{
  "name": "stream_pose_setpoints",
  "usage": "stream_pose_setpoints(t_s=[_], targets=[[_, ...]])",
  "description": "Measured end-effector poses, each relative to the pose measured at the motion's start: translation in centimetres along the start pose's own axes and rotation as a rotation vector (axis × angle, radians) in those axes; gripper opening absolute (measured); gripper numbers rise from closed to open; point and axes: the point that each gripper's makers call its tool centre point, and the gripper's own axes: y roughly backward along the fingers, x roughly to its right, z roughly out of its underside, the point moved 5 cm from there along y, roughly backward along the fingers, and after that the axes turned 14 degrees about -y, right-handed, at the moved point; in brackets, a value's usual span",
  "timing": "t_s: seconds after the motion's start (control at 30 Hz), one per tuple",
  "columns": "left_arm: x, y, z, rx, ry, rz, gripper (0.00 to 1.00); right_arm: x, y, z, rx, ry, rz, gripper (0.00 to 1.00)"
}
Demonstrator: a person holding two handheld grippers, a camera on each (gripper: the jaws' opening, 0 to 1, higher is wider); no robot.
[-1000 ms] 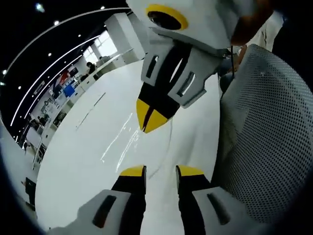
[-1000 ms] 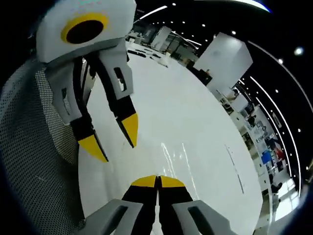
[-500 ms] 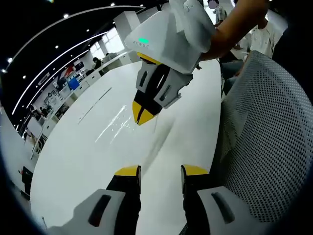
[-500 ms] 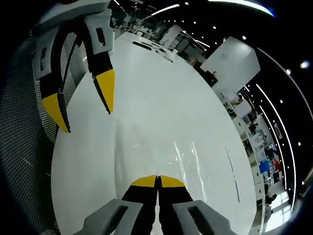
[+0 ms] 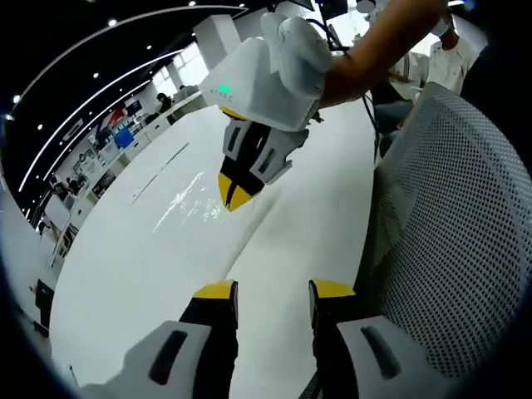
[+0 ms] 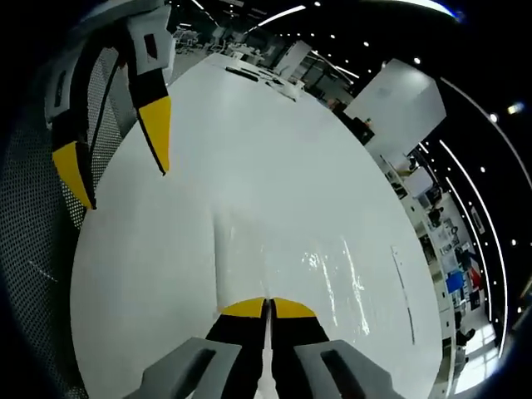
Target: Open the resealable bag by pulling the two sides of the seal apart until the entire bag opening is separated and visibly accessible.
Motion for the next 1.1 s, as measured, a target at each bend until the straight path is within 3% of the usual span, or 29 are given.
stream_pose_setpoints(t_s=[0.1, 0.27, 0.43, 0.57, 0.63, 0.67, 0.83, 0.93, 1.1], targets=[[0.0, 0.1, -0.2, 0.003, -0.004, 0.003, 0.36, -0.3, 0.1, 0.4, -0.007, -0.081, -0.031, 0.01], [-0.1, 0.2, -0.2, 0.013, 0.014, -0.004, 0.38, -0.9, 0.4, 0.6, -0.008, -0.124, -0.045, 0.06], [-0.5, 0.7, 0.1, 0.024, 0.029, -0.034, 0.38, -1.9, 0.8, 1.0, -0.008, -0.234, -0.079, 0.14], [-1.2, 1.2, 1.1, 0.029, 0.109, -0.066, 0.41, -2.0, 1.6, 1.3, 0.003, -0.354, -0.079, 0.19], [-1.5, 1.6, 1.3, 0.049, 0.137, -0.087, 0.44, -2.2, 2.3, 1.6, -0.009, -0.414, -0.102, 0.21], [-1.8, 1.8, 1.1, 0.087, 0.157, -0.101, 0.47, -2.3, 2.6, 1.6, -0.003, -0.454, -0.109, 0.23], [-2.9, 2.7, 1.0, 0.149, 0.287, -0.160, 0.63, -1.8, 4.7, 1.3, 0.094, -0.638, -0.076, 0.33], [-3.4, 2.7, 1.4, 0.153, 0.325, -0.178, 0.67, -1.8, 5.9, 1.4, 0.120, -0.690, -0.046, 0.41], [-4.2, 3.3, 1.3, 0.203, 0.395, -0.210, 0.74, -1.6, 7.8, 1.2, 0.221, -0.822, 0.021, 0.46]])
